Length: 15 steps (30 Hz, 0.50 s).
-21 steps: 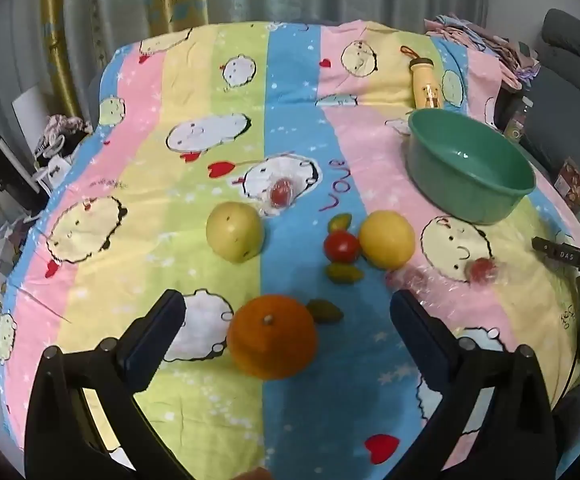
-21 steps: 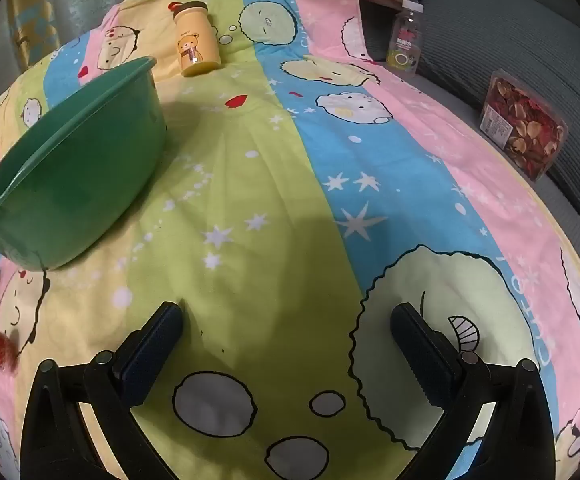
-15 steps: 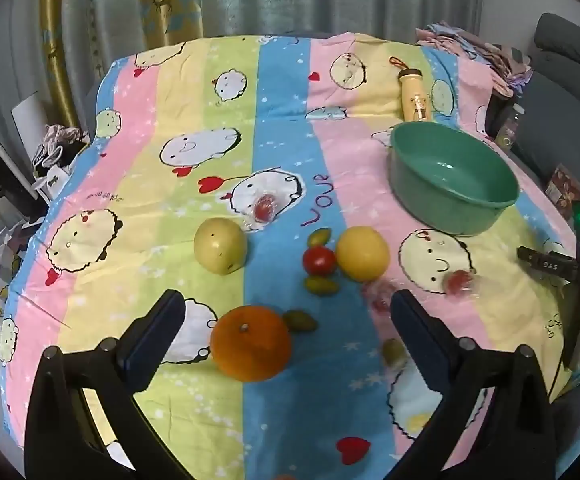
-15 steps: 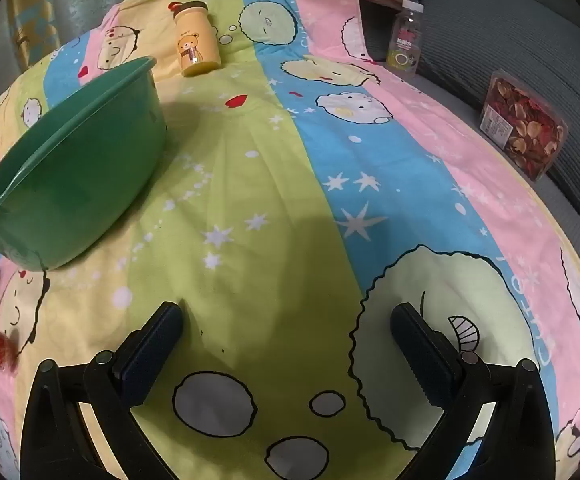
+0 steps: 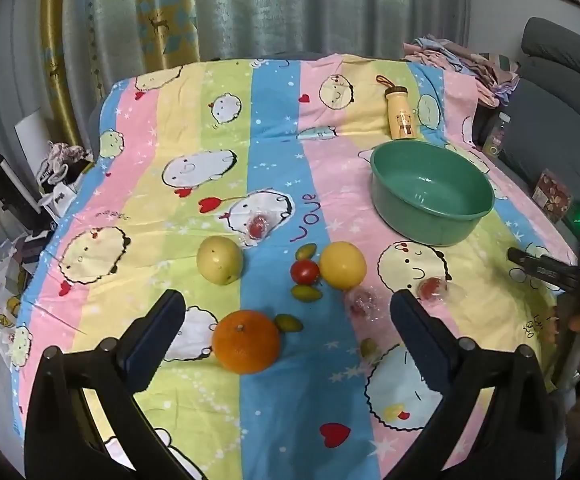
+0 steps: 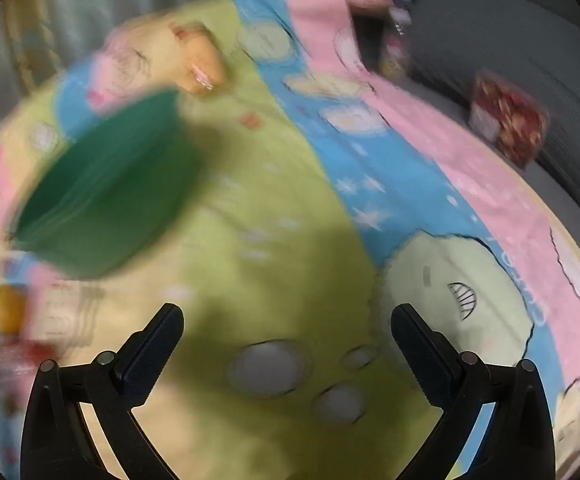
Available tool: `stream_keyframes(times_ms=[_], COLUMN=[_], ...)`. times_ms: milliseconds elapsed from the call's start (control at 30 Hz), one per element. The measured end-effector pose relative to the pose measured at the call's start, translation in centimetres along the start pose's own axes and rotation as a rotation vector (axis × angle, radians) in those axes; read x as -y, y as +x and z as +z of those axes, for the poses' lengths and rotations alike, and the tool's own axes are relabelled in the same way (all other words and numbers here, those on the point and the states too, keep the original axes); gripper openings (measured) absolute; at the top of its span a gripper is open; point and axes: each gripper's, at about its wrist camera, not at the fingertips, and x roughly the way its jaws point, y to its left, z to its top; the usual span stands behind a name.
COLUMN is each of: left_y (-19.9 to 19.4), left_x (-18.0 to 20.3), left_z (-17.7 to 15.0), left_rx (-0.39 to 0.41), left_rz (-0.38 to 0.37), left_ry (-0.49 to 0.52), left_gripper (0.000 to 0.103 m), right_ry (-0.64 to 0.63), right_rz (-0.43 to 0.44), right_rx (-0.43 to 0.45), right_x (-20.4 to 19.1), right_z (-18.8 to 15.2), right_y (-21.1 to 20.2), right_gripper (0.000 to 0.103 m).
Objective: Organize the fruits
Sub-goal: 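Move the left tool toward the orange on the sheet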
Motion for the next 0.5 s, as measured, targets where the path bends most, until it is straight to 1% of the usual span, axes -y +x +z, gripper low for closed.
stream_keyframes(times_ms=[67,133,167,267,400,500], left_y=[-0.5,-0.9,-1.1,-1.4,-2.1,-2.5], left_x=[-0.2,-0.3,-0.4,-0.7,-1.2,-1.7], left_z=[0.0,0.0,0.0,0.1,0.2,0.1], left_rx=[0.013,0.023,0.024,0.03,0.044,0.052], left_rz=[-0.001,0.0,0.004,0.008,0.027,0.033], left_ry=[-0.003,-0.011,-0.012,-0.02,-0.02,-0.026], left_gripper=[0.103,0.103,0.103,0.103,0.103,0.103], right_ry=[-0.062,-0.126,-0.153,-0.258,-0.338,-0.391], right_rz=[0.06,0.124,0.141,0.177,0.245,0.248], right_rx=[0.028,0.037,0.04,0.04,0.027,0.028], right_x=[-2.5,-5.2,-6.2,-9.8,-13.6,-16.1], right_z=[-0.5,-0.9,-1.0,-1.7,-2.6,-3.2], right_y=[-3.0,-5.6,-6.4,-8.4,-10.0,-10.4], right_gripper=[0.103,0.103,0.103,0.103,0.103,0.103])
